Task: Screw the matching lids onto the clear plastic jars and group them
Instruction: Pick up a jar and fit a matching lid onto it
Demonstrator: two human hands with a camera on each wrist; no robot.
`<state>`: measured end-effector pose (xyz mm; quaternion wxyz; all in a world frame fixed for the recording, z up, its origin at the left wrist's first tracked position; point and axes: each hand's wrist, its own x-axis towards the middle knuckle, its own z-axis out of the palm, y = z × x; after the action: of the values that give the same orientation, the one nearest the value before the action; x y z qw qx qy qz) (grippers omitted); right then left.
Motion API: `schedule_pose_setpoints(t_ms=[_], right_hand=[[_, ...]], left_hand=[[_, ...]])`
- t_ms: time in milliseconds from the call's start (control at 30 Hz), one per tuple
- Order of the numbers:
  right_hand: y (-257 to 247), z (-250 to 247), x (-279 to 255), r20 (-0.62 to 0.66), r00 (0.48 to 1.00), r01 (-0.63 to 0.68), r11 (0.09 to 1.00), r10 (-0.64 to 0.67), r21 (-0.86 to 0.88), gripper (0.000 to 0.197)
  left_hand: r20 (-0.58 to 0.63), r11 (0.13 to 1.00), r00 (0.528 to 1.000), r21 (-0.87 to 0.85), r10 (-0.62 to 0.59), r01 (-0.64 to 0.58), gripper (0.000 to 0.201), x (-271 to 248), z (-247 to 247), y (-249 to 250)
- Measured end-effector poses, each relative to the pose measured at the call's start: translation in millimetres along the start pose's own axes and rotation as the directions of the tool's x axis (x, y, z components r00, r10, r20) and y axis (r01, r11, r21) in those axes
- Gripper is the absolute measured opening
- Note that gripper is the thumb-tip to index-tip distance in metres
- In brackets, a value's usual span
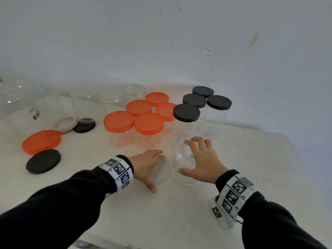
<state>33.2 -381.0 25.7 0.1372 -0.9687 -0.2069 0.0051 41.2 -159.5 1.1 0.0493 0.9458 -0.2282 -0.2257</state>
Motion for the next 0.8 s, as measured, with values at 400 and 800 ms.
schedule_pose_setpoints(t_ms=[400,800], right_hand=[[-11,0,2,0.119,0.979,0.167,0.986,-0.167,0.009,0.094],[-56,20,22,0.074,0.945,0.325,0.940,-0.318,-0.107,0.084]], left_hand=[[-0.197,0.973,0.964,-0.178,-0.180,0.146,0.099,-45,3,-19],[-0.504,0.831,0.719,-0.525,-0.478,0.185,0.115,-135,10,-74]])
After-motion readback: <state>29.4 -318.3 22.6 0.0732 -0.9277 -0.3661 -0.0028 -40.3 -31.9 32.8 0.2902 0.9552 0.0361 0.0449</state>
